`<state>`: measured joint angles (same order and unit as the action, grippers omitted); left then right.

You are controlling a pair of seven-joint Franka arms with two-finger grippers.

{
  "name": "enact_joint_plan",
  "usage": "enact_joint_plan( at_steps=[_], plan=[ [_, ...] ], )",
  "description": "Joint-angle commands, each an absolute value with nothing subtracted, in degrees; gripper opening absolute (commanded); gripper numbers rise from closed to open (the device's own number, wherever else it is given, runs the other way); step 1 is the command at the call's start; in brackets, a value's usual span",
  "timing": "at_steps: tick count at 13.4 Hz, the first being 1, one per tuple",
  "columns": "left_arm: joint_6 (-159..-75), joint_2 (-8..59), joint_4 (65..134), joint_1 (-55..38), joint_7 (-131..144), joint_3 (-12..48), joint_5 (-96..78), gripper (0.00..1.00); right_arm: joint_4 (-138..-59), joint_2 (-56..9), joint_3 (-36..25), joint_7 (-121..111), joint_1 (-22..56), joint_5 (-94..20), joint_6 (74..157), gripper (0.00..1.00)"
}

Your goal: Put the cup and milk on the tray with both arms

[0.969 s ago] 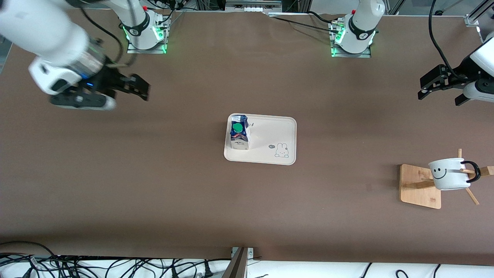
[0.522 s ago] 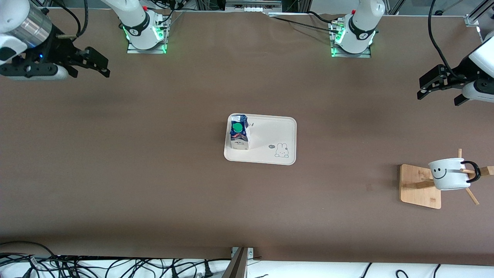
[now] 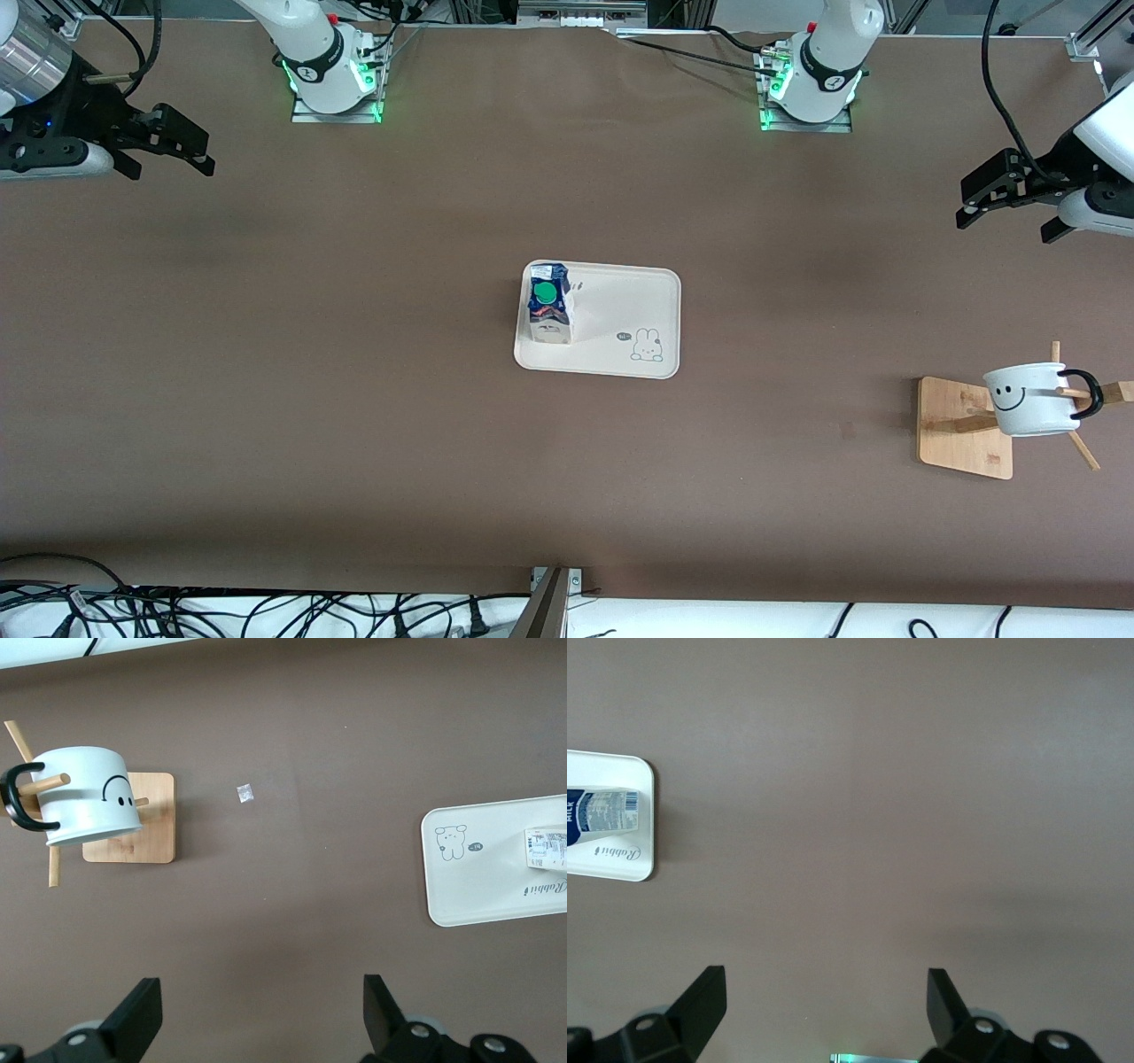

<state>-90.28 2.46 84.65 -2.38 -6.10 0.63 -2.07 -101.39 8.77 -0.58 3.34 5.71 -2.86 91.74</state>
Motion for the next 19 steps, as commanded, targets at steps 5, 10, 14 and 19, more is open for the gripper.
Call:
enact_joint_plan(
  at_steps=[5, 10, 14, 19],
  plan=[
    [-89.9, 6.5, 82.6, -3.0, -6.2, 0.8, -3.2, 1.0, -96.0, 4.4, 0.3, 3.4, 4.8, -1.6, 91.1, 1.0],
    [-100.0, 6.2, 85.0, -0.7, -4.3, 0.3, -3.0, 1.0, -94.3, 1.6, 0.4, 3.4, 5.1, 0.2, 92.6, 1.0],
    [-100.9, 2.9, 93.1, -0.8, 7.9, 0.8, 7.4, 0.86, -93.6, 1.1, 0.8, 3.5, 5.5, 0.4, 92.5, 1.0],
    [-119.4, 0.2, 106.1, -0.4, 11.2, 0.9, 9.9, 0.89, -94.1, 1.2, 0.5, 3.6, 5.4, 0.1, 91.2, 1.0]
  ],
)
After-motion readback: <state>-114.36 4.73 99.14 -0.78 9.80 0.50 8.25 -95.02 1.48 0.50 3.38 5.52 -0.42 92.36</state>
